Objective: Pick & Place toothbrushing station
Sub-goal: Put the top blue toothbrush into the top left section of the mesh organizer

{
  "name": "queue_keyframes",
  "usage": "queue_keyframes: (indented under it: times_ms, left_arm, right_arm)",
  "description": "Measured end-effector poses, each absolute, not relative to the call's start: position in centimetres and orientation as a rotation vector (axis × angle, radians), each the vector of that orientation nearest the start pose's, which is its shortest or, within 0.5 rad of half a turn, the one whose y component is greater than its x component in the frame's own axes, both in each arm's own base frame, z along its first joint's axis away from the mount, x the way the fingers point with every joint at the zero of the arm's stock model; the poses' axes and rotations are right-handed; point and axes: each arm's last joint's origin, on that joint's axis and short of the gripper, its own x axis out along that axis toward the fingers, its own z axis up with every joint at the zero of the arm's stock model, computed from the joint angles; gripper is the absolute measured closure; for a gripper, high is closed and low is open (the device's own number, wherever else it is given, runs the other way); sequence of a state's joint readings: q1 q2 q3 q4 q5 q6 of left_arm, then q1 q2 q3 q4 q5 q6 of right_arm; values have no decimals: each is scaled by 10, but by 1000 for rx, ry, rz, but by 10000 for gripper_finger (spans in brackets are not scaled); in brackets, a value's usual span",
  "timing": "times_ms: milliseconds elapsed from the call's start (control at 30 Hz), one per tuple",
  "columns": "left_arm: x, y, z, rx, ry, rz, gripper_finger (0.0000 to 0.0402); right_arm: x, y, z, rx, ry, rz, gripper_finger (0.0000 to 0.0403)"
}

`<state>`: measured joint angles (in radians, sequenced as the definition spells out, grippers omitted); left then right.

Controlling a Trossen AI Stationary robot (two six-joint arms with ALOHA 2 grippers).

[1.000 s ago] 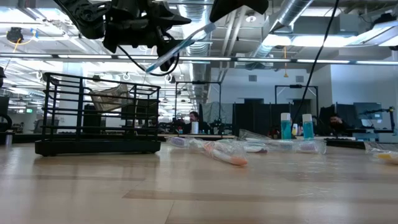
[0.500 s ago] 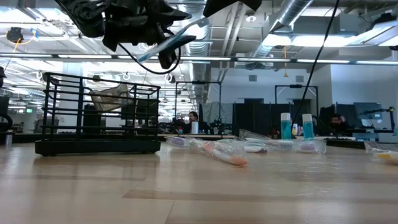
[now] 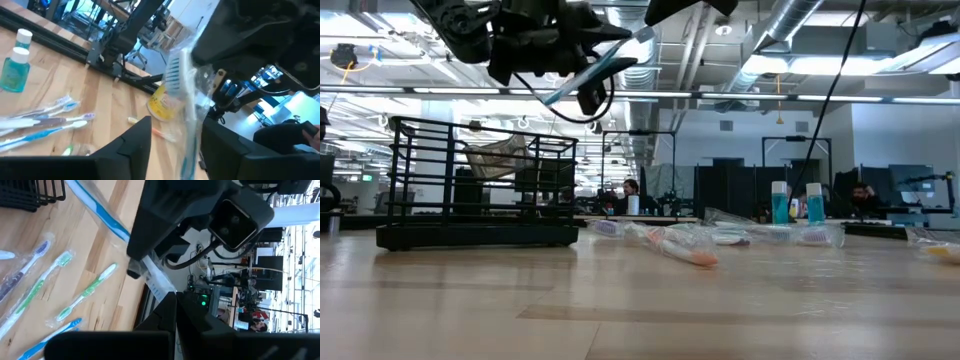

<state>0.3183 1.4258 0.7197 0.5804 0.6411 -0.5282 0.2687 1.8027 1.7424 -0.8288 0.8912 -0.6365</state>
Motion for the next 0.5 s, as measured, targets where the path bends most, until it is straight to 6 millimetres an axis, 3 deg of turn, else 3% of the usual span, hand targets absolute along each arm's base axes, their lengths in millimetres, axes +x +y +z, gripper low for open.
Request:
queue_keyframes:
  times_ms: [367, 500]
  left_arm:
    - [290, 78, 242, -501, 136, -296, 380]
    - [290, 78, 243, -497, 134, -297, 387]
  right_arm:
    - [375, 80, 339, -1073, 939, -328, 403]
    - [375, 80, 339, -1073, 940, -329, 403]
